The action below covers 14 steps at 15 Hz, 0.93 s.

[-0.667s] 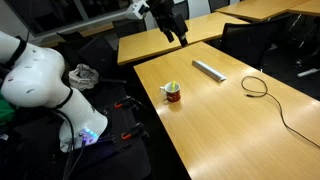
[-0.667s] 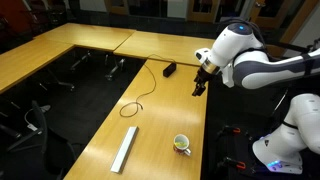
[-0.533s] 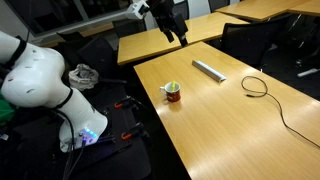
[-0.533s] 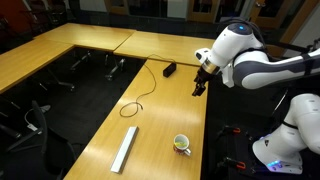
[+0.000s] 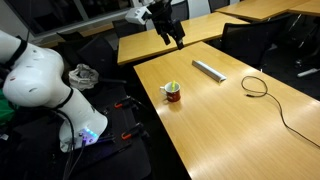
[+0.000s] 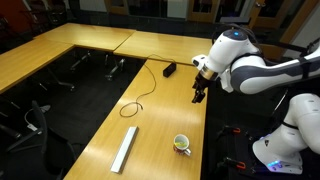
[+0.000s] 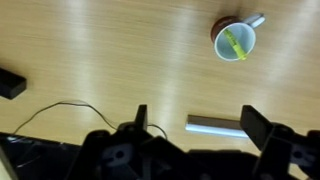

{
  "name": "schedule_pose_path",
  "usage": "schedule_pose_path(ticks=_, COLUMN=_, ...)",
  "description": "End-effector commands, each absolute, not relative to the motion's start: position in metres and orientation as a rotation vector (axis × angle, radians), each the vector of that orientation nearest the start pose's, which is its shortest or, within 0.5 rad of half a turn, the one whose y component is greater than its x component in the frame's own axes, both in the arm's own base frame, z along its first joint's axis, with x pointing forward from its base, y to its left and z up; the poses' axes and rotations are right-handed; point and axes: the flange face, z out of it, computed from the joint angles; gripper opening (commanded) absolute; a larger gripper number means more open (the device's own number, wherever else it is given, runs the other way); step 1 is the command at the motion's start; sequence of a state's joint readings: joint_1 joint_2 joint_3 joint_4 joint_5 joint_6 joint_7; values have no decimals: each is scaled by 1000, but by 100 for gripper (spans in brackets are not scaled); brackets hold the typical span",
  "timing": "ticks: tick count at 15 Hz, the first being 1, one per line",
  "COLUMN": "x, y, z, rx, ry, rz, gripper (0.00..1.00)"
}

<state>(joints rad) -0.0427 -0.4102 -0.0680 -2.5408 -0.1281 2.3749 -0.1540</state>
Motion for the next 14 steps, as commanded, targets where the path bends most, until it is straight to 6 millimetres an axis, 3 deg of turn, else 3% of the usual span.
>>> schedule_pose_path(ticks=1, x=436, y=-26, z=403, rx=-3142, ry=-388, rz=-277, gripper=100)
schedule_pose_path(ticks=5, x=443, y=4, z=337, rx=-3083, ry=-566, rz=-141, gripper=100)
schedule_pose_path(ticks=10, x=450, y=21, z=255, rx=-3051, ry=-753, rz=-110, gripper=100)
schedule_pose_path(ticks=13, x=450, y=33, z=223, rx=-3027, ry=-835, rz=-69, gripper=100)
schedule_pose_path(ticks=14, x=444, y=31, z=228, rx=-3044, ry=-800, rz=-45, gripper=100)
